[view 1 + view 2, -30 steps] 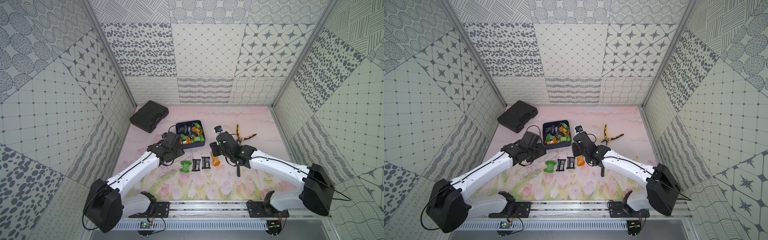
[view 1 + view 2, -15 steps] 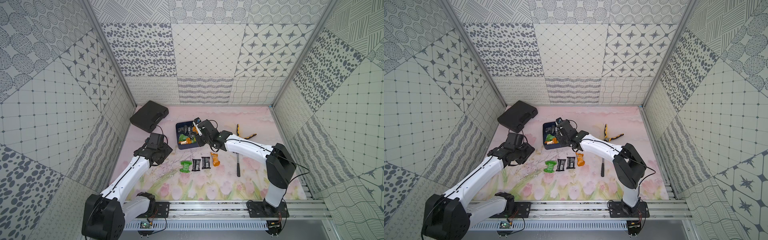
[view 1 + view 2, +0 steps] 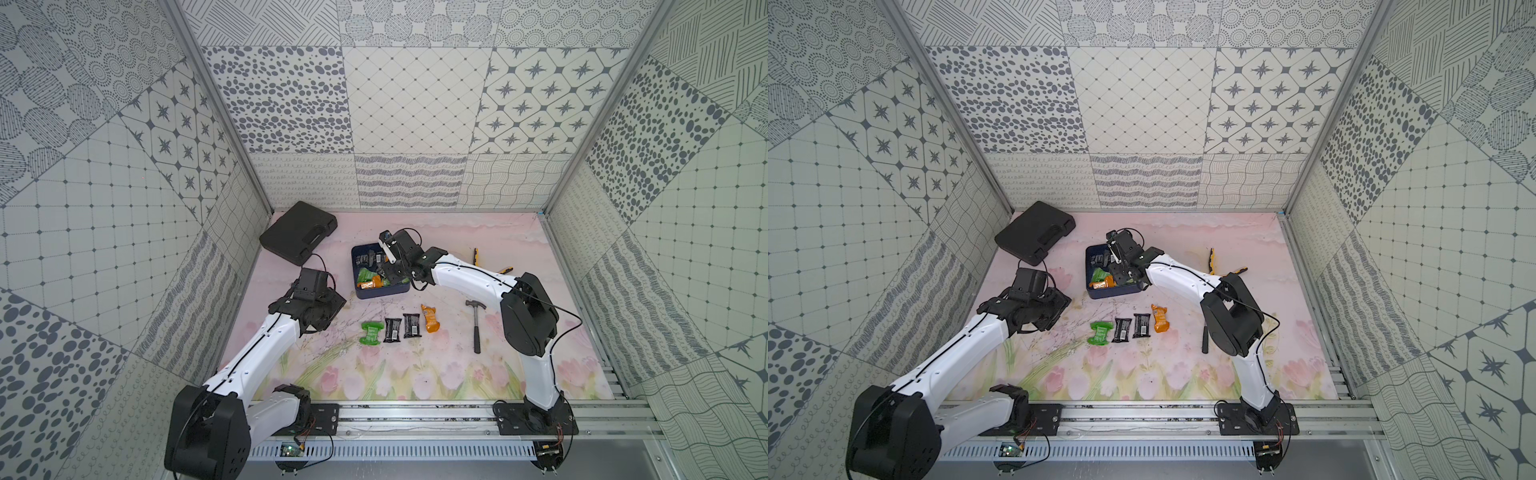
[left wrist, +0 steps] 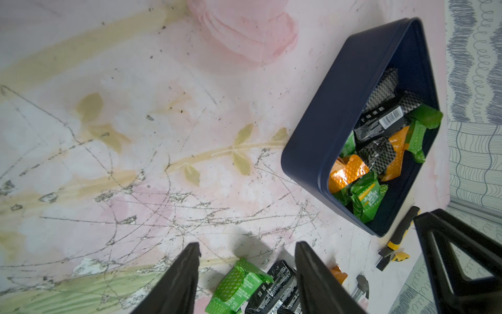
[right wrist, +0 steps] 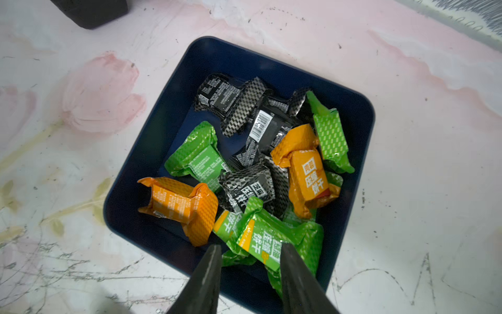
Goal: Take the cookies out of the storage box
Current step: Pick up the cookie from the storage box.
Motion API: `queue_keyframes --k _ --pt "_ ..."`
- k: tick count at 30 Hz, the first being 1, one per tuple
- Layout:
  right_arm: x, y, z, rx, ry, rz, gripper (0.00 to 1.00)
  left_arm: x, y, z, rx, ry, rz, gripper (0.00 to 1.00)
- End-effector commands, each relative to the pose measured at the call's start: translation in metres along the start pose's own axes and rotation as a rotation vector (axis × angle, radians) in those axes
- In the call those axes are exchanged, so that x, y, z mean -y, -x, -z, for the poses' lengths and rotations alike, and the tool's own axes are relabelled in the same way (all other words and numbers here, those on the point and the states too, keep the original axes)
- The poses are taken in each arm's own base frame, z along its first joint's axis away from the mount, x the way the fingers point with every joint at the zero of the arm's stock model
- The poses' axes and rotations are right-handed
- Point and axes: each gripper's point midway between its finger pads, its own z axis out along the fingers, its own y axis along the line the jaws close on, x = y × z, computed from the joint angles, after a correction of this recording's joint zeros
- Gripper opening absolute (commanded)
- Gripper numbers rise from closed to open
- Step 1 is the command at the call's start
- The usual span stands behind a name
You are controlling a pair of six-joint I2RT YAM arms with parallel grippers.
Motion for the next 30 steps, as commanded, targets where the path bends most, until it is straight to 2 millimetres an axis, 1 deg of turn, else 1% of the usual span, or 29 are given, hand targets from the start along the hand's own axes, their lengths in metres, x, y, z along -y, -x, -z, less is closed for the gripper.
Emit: queue_keyframes --k 1,3,6,10,13,15,18,21,26,30 --pt "-0.023 0.003 -0.001 -0.014 0.121 -0.025 0.4 0.026 0.016 0.004 0.054 -0.085 -0.074 0.6" --pt "-0.032 0.005 0.001 -0.018 0.175 -0.013 0.4 0.026 0.015 0.002 0.046 -0.081 -0.053 0.59" --pt "-0.041 0.006 0.0 -0.033 0.261 -0.06 0.4 0.026 0.011 -0.006 0.016 -0.08 -0.026 0.57" --pt "-0.04 0.003 -0.017 -0.071 0.322 -0.144 0.36 0.035 0.011 -0.021 -0.003 -0.109 -0.086 0.58" --pt "-0.042 0.003 -0.023 -0.088 0.358 -0.184 0.34 0.044 0.009 -0.03 -0.028 -0.142 -0.126 0.59" --pt "-0.042 0.004 -0.025 -0.093 0.36 -0.2 0.34 0.051 0.007 -0.033 -0.045 -0.168 -0.134 0.6" --pt "-0.039 0.0 -0.032 -0.104 0.342 -0.222 0.34 0.055 0.005 -0.039 -0.066 -0.185 -0.139 0.59" --pt "-0.034 -0.006 -0.039 -0.12 0.319 -0.239 0.34 0.054 0.002 -0.047 -0.091 -0.175 -0.14 0.58" --pt "-0.033 -0.017 -0.049 -0.15 0.311 -0.267 0.33 0.057 0.0 -0.056 -0.117 -0.182 -0.137 0.56" --pt "-0.029 -0.018 -0.055 -0.148 0.284 -0.263 0.33 0.057 -0.001 -0.059 -0.126 -0.181 -0.138 0.55"
